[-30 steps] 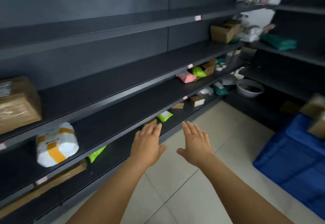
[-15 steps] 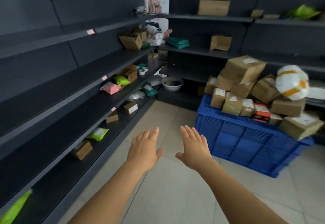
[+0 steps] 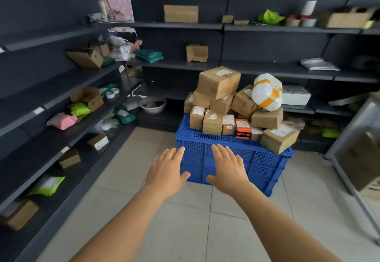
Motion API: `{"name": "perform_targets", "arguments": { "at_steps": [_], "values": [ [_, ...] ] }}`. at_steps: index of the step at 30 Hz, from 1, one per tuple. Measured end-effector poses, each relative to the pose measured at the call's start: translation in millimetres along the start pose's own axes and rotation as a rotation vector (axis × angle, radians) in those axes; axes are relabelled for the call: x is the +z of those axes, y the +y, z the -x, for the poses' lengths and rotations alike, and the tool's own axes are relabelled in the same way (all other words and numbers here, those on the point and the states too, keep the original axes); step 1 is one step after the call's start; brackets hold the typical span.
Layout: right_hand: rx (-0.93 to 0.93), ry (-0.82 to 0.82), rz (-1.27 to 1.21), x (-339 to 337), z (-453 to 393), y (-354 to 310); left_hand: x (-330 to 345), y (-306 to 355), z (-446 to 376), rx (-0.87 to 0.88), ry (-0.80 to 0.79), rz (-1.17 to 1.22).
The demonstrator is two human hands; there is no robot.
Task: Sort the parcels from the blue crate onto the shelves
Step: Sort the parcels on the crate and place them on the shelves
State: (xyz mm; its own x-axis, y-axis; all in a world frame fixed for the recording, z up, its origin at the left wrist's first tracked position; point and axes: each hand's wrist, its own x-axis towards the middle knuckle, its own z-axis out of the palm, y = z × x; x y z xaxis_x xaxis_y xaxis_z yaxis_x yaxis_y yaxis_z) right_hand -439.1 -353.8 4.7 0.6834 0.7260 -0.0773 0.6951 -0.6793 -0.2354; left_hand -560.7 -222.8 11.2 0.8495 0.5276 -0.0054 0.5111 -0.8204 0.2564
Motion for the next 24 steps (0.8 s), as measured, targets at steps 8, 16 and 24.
{"name": "perform_targets", "arguments": {
  "at_steps": [8, 16, 24],
  "values": [
    [0.103, 0.038, -0.031, -26, -34, 65, 10, 51, -77, 0.105, -0.019, -0.010],
    [0.143, 0.106, -0.012, -49, -117, 96, 7, 56, -185, 0.184, 0.011, 0.006],
    [0.165, 0.173, 0.001, -79, -245, 97, -19, 33, -310, 0.228, 0.044, 0.010]
  ]
}}
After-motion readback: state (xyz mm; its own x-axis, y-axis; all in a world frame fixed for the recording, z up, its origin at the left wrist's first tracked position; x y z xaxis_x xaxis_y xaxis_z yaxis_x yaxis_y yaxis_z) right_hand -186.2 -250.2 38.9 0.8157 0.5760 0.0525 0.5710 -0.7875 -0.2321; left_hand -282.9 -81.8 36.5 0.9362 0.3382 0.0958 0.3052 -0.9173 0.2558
